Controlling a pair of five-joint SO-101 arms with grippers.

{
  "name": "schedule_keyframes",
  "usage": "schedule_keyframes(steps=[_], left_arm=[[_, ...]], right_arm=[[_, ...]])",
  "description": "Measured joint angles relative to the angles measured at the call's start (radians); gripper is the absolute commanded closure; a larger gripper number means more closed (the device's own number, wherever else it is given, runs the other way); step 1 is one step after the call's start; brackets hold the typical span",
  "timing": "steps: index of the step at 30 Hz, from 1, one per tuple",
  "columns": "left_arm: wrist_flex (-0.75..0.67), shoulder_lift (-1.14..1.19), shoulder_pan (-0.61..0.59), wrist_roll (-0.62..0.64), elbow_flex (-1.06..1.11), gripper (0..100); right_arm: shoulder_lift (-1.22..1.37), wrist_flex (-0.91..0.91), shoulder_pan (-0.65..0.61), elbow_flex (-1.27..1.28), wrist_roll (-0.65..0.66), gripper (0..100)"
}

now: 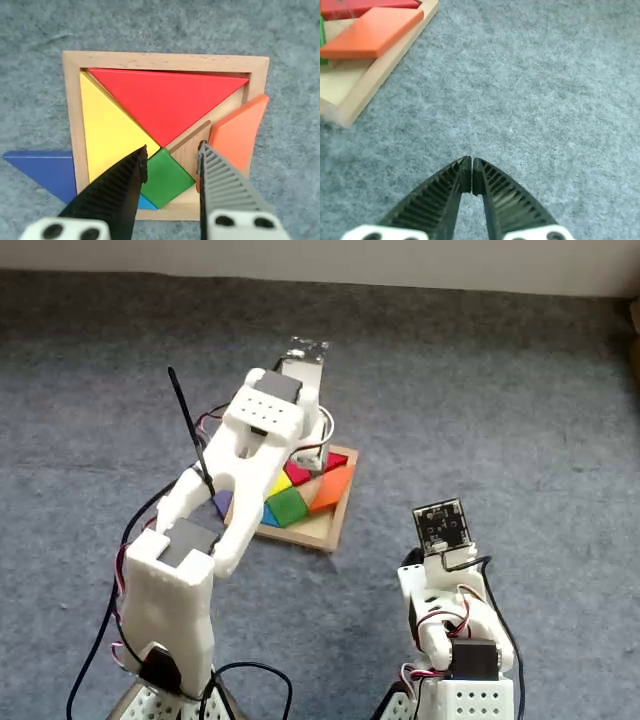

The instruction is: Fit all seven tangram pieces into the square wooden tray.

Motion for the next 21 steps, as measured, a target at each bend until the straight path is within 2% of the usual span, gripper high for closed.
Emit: schedule_keyframes(steps=[10, 21], left_arm=[[-0.046, 0.000, 0.002, -0.069, 0.106, 83], [-0.086, 0.000, 0.003, -0.072, 0.150, 83]], right_arm=[[0.000, 0.000, 0.000, 0.000, 0.000, 97.9], [0.000, 0.000, 0.000, 0.000, 0.000, 97.9]])
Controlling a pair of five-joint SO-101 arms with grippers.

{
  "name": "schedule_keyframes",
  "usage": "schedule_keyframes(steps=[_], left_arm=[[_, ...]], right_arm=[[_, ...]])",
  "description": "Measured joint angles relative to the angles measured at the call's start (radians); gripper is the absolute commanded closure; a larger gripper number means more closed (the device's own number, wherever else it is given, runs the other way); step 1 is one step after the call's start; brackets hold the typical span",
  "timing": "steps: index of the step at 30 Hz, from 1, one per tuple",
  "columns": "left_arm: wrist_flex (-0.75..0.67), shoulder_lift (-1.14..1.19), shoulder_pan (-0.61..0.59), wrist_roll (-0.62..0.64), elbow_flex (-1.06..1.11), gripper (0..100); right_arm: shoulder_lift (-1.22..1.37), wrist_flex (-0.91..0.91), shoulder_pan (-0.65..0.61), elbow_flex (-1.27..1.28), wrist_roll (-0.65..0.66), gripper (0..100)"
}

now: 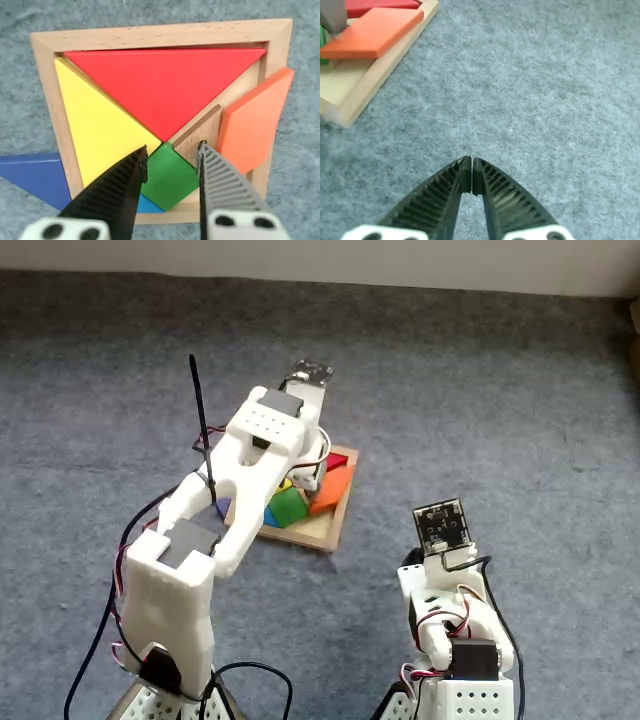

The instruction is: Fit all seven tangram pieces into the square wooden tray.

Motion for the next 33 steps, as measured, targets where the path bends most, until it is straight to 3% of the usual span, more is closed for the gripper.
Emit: schedule_keyframes(steps=[7, 18, 33], left_arm=[[-0.041, 0.025, -0.011, -0.106, 0.003, 84], [0.014, 0.127, -0.043, -0.114, -0.150, 84], [0.112, 0.129, -0.057, -0.112, -0.164, 84]], right_arm=[[0.000, 0.000, 0.000, 0.000, 0.000, 97.9], [0.000, 0.000, 0.000, 0.000, 0.000, 97.9], [0.000, 0.000, 0.005, 0.000, 0.000, 97.9]])
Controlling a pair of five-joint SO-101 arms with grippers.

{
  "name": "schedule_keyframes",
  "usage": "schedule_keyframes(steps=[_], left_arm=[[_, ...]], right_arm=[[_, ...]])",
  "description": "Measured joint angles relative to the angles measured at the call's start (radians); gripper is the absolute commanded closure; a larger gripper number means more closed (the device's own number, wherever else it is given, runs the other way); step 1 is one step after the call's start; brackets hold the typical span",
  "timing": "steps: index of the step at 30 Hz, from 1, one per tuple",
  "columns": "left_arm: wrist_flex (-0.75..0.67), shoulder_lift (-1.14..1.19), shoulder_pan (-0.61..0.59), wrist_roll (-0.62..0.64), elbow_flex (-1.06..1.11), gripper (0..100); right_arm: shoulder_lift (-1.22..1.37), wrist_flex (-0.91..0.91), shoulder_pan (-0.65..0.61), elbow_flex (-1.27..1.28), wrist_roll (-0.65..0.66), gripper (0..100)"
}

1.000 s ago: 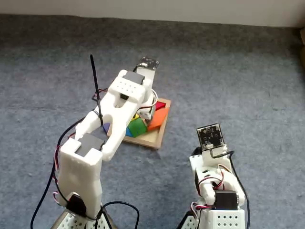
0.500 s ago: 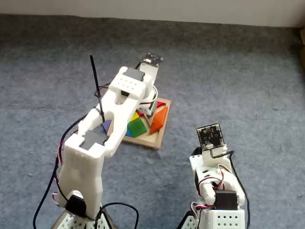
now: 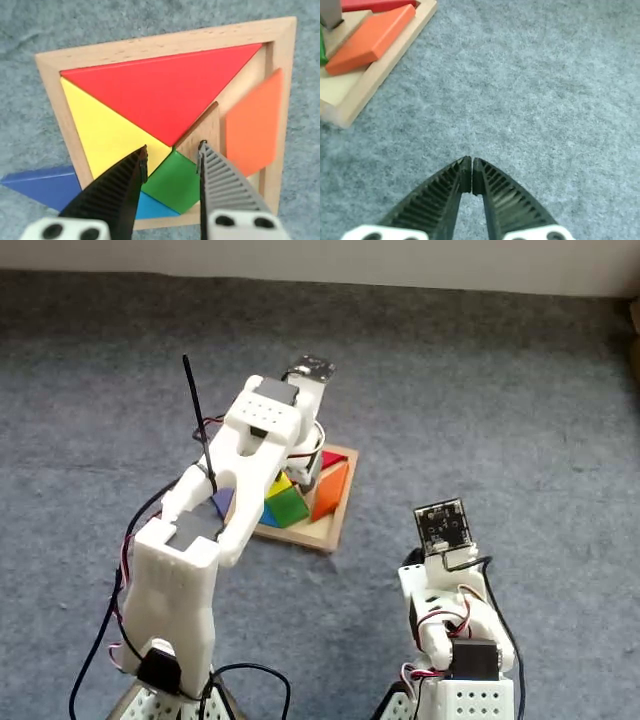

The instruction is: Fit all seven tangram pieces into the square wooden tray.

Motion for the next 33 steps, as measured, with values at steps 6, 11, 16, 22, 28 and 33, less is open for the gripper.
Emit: schedule_keyframes(steps=[6, 11, 16, 22, 28, 33], left_arm=[[0.028, -0.012, -0.002, 0.000, 0.008, 83], [0.072, -0.072, -0.005, -0.002, 0.014, 83], [0.089, -0.140, 0.008, -0.003, 0.046, 83], [0.089, -0.141, 0.112, -0.003, 0.081, 83], [0.089, -0.141, 0.037, -0.034, 0.020, 83], [0.089, -0.141, -0.114, -0.097, -0.014, 76]], right_arm=[[0.000, 0.000, -0.002, 0.000, 0.000, 97.9], [0.000, 0.000, -0.002, 0.000, 0.000, 97.9], [0.000, 0.000, -0.002, 0.000, 0.000, 97.9], [0.000, 0.000, -0.002, 0.000, 0.000, 97.9], [0.000, 0.000, -0.002, 0.000, 0.000, 97.9], [0.000, 0.000, -0.002, 0.000, 0.000, 97.9]])
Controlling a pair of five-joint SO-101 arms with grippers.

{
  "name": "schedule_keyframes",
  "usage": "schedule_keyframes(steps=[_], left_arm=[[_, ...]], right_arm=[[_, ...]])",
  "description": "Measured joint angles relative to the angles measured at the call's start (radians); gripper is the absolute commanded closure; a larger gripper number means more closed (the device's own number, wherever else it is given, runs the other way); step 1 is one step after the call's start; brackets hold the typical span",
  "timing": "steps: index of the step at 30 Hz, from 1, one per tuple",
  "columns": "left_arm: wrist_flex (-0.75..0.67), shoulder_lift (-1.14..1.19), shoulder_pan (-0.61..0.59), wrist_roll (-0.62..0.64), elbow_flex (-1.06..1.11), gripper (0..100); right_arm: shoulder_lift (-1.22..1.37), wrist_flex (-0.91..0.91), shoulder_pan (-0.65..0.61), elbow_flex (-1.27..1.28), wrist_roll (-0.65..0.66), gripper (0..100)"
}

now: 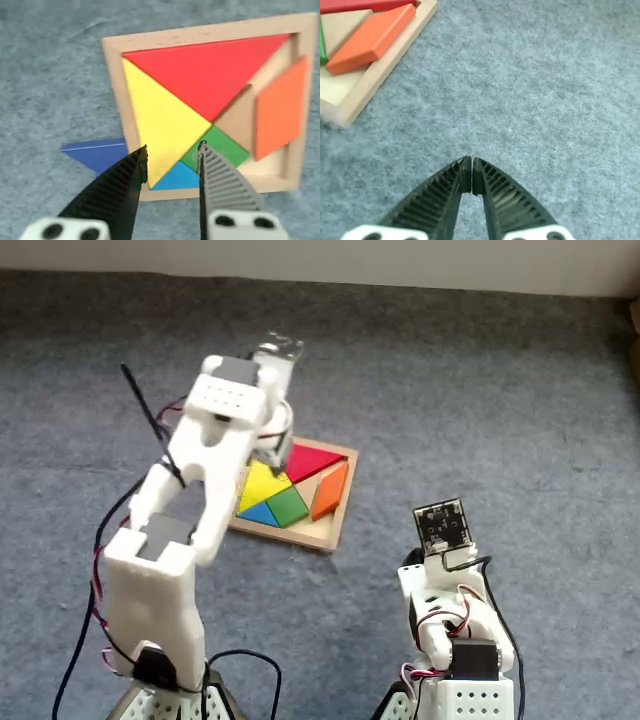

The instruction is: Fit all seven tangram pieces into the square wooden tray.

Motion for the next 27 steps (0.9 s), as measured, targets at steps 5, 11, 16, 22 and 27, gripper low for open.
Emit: schedule_keyframes(steps=[5, 11, 16, 22, 27], left_arm=[[0.002, 0.000, -0.100, -0.046, 0.000, 70], [0.002, 0.000, -0.186, -0.006, 0.006, 73], [-0.003, 0.000, -0.241, 0.103, 0.061, 73], [-0.005, 0.000, -0.267, 0.207, 0.147, 73], [-0.114, -0.002, -0.269, 0.276, 0.256, 73]], right_arm=[[0.000, 0.000, 0.000, 0.000, 0.000, 97.9], [0.000, 0.000, 0.000, 0.000, 0.000, 97.9], [0.000, 0.000, 0.000, 0.000, 0.000, 97.9], [0.000, 0.000, 0.000, 0.000, 0.000, 97.9], [0.000, 0.000, 0.000, 0.000, 0.000, 97.9]])
